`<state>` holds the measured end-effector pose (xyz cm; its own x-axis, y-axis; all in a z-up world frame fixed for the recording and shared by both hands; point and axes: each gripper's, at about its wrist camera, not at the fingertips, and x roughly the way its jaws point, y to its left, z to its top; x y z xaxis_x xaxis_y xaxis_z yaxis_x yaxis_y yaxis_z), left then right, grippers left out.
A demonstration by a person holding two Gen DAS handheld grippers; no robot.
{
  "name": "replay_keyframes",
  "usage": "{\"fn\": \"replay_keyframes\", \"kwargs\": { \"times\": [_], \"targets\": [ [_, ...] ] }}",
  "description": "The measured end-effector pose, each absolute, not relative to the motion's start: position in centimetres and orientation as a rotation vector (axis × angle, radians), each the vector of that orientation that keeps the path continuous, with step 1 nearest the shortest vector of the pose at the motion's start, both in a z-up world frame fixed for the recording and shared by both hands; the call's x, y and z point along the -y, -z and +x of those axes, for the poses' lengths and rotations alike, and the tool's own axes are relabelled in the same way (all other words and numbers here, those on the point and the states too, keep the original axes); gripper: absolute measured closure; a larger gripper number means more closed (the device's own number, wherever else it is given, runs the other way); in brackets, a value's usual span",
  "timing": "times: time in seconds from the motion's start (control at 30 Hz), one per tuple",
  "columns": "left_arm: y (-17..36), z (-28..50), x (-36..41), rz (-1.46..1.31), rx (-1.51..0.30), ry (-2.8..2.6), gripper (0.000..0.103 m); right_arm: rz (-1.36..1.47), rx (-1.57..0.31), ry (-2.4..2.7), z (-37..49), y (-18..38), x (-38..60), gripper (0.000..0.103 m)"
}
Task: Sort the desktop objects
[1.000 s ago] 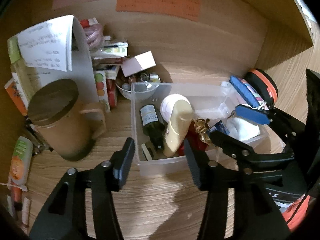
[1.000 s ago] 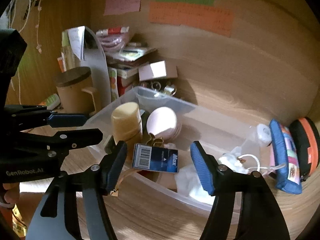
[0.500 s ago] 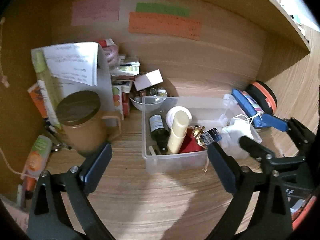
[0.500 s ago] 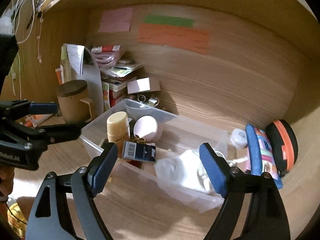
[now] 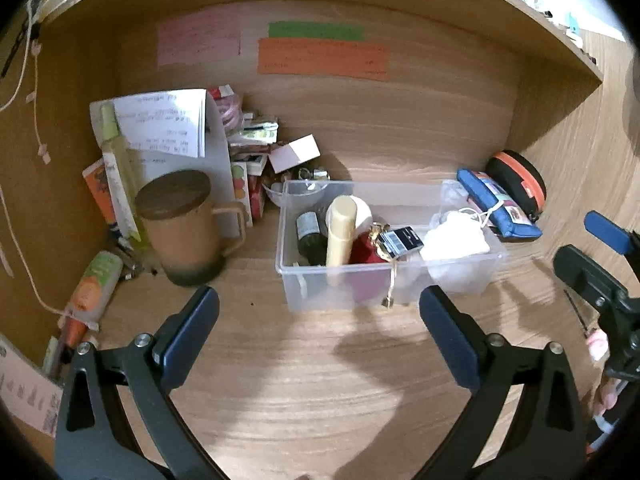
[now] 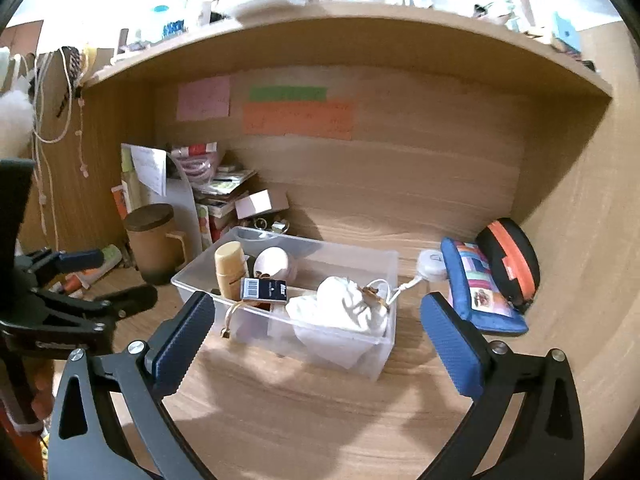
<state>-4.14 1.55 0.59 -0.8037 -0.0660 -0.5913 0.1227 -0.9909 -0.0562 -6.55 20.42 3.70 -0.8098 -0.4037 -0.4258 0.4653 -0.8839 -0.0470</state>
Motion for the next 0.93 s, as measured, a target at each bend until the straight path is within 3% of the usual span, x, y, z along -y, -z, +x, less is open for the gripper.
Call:
{"fn": "replay_keyframes", "kwargs": {
  "times": [0.93],
  "targets": [
    [-0.5, -2.1, -4.9, 0.797, -0.018, 2.889, 0.001, 0.638, -0.104, 2.65, -5.5, -1.6, -23.2, 0.0]
  ]
}}
